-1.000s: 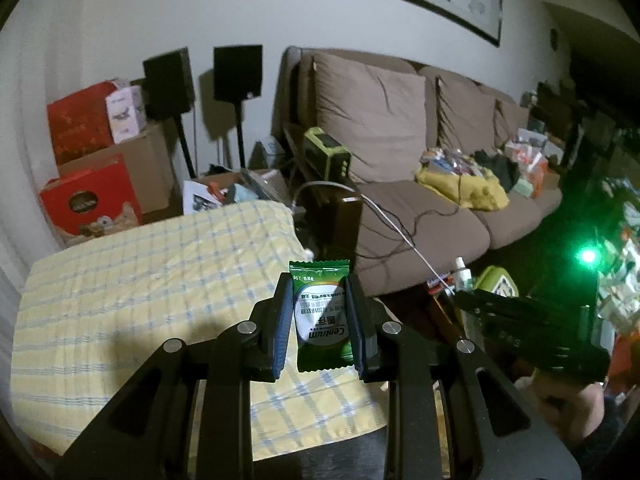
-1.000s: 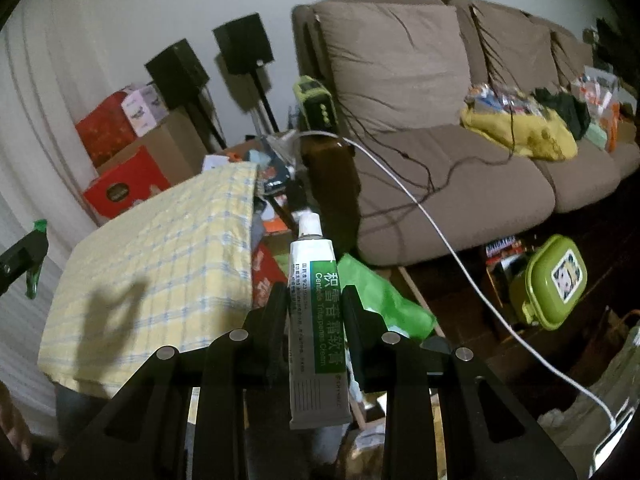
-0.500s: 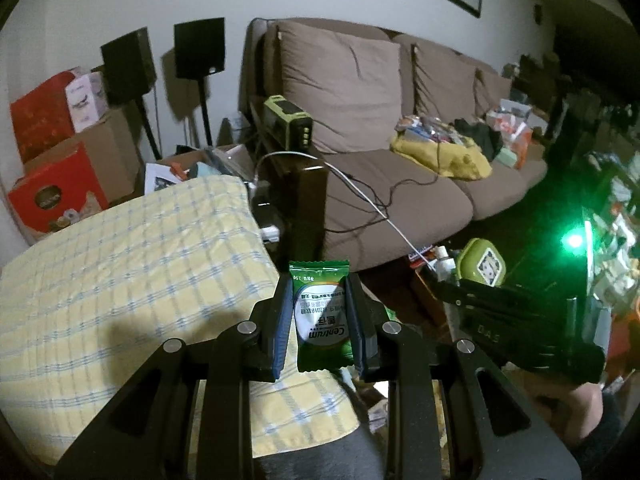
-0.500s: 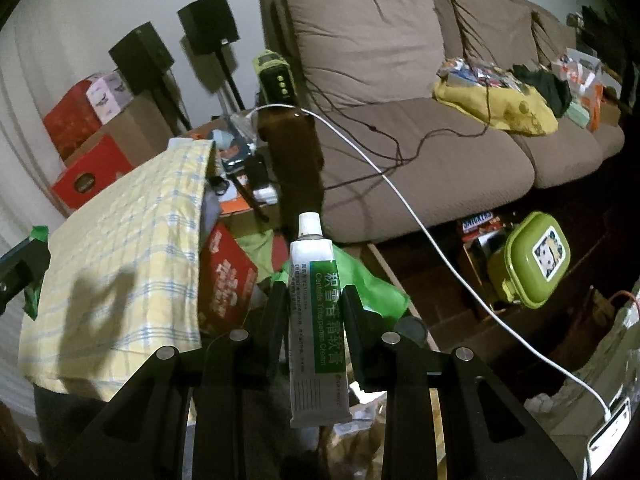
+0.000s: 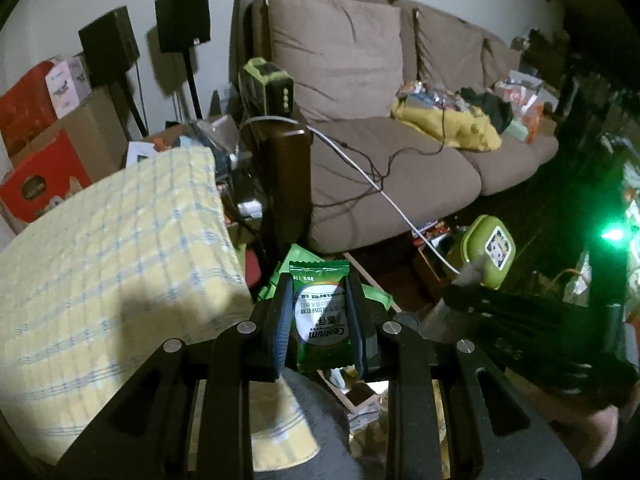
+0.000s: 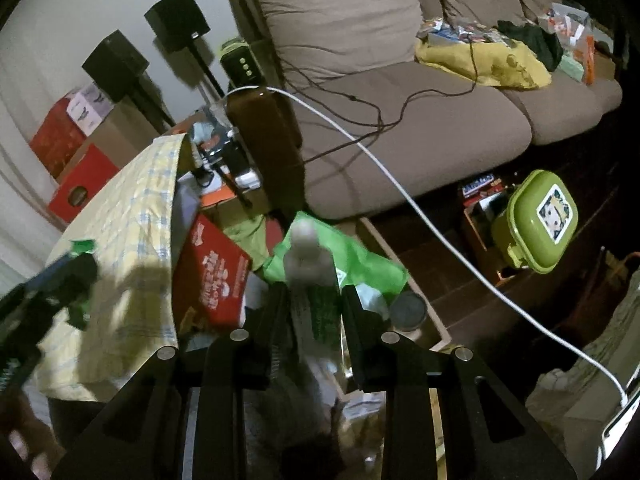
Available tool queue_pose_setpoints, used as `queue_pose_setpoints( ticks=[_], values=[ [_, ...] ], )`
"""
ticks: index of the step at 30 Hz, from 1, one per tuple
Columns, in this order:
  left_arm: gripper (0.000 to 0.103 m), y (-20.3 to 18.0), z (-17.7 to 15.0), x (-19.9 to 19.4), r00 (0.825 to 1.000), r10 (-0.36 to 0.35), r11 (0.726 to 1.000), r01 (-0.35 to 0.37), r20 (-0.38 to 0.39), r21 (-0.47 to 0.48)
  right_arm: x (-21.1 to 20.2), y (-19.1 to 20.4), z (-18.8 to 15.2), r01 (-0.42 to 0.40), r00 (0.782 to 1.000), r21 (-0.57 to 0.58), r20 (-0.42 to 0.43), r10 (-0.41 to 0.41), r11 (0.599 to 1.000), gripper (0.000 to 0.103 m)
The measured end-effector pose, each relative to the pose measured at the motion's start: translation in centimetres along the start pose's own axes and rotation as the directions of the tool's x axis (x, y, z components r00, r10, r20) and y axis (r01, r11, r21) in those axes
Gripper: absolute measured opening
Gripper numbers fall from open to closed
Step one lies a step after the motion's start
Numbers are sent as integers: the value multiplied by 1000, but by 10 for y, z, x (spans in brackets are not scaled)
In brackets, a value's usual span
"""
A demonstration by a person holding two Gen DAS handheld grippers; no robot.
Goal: Organize objects
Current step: 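Lower both grippers with packet and tube toward the wooden box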
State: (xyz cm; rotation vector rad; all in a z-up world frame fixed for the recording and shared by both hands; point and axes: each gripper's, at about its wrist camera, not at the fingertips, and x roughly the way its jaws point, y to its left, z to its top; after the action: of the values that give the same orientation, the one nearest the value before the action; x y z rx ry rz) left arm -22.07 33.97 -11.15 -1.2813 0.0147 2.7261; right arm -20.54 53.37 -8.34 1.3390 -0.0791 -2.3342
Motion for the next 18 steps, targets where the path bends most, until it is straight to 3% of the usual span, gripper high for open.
queue_pose_setpoints(
  ticks=[8, 18],
  values=[
    [24, -20, -14, 50, 997, -27, 1000, 27, -72, 8, 21, -16, -5, 42, 998, 5, -47, -42, 999, 15],
    [24, -30, -23, 82, 990, -71, 997, 70, -123, -7, 45, -36, -13, 76, 992, 23, -104, -74, 997, 14]
  ],
)
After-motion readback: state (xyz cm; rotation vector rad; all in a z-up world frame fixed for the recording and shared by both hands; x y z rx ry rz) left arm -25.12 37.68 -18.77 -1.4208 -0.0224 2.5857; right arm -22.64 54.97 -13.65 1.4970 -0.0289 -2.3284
